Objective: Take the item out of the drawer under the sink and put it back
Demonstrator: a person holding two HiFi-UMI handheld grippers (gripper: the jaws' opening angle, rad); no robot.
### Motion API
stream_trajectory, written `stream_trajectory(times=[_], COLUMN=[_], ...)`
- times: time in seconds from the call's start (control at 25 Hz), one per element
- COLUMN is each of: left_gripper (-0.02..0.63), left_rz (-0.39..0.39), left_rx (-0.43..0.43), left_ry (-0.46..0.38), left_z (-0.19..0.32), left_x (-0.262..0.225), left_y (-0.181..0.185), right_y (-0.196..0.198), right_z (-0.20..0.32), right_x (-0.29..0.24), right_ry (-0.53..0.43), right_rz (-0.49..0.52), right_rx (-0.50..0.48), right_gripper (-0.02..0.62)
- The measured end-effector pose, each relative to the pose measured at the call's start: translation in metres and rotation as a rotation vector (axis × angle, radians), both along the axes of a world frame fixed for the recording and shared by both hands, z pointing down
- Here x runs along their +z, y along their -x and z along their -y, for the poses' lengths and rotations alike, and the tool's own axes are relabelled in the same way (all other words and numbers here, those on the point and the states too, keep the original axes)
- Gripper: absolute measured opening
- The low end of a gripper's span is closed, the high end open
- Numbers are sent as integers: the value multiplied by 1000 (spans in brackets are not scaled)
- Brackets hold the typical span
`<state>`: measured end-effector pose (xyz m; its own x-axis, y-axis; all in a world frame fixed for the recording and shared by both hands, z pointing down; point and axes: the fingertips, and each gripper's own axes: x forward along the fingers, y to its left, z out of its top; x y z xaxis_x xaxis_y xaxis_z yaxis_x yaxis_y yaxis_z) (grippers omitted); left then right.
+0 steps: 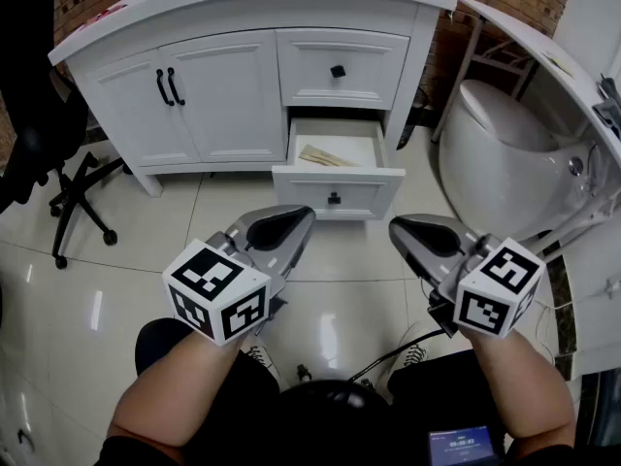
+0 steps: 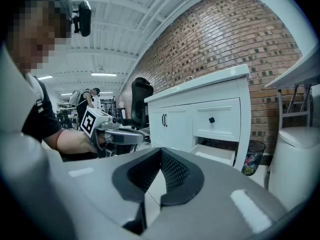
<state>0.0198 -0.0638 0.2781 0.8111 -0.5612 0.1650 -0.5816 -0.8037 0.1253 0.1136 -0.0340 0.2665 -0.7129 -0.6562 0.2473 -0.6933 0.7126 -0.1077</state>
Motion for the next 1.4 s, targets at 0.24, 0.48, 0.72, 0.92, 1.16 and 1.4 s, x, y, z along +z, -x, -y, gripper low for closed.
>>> stream_trajectory(times=[0.24,0.48,0.72,0.92,1.16,1.4], left_gripper=[6,6,6,6,6,6], left_rz=[0,-12,-43,-57,-53,-25], left_rx=[0,4,21,28,13,-14], left_ry=[-2,2,4,21,36,47], left_z=[0,0,1,6,24,50], left_x=[1,-1,-8,-7,1,17], left_y=[0,-1,-5,-6,0,9], right_y=[0,1,4,7,3,1], right_z=[0,2,6,16,39,70], right_x=[-1,-4,-5,-6,0,6], right_ry=[-1,5,22,30,46,59], right_rz=[6,17,39,50,59,75], right_rx=[1,-1,-3,-11,4,14], right_gripper=[8,8,8,8,8,8])
